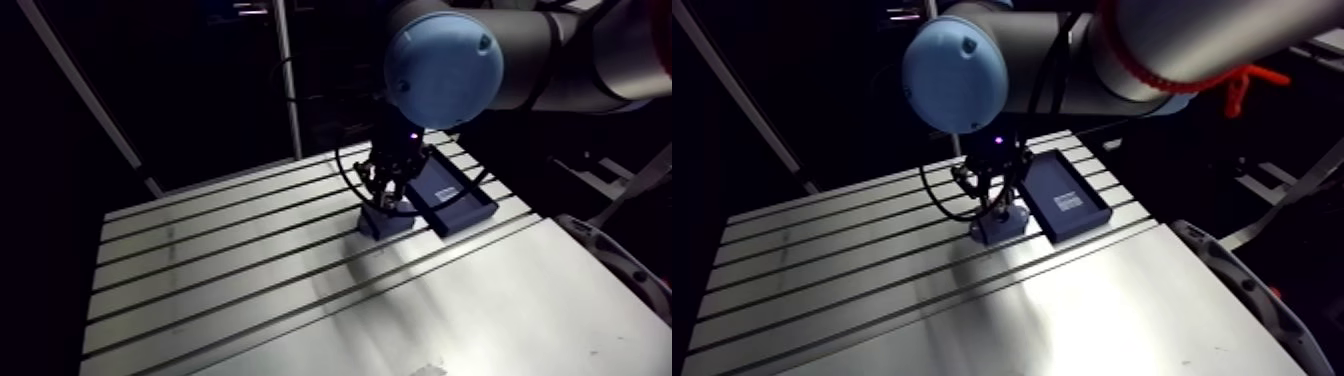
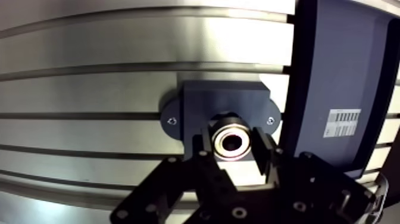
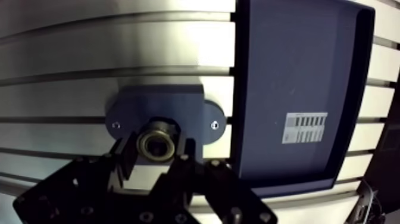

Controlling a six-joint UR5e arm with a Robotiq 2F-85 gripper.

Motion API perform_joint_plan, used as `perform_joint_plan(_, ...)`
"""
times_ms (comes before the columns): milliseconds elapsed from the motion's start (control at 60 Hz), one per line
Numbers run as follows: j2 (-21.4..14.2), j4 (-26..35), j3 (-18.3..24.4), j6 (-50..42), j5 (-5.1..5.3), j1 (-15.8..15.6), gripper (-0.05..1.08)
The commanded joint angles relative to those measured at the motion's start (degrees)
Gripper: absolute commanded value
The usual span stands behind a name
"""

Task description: Pick up the bearing and press it into the housing until flush.

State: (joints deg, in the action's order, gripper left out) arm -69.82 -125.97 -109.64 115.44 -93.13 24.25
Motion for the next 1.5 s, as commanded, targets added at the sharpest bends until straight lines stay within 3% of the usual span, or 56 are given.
perform_joint_plan(17,0.36,-0.43,-0.18,0.0,0.1,0.1,0.76)
perform_joint_plan(1500,1.23,-2.04,-0.8,0.08,0.1,0.19,0.76)
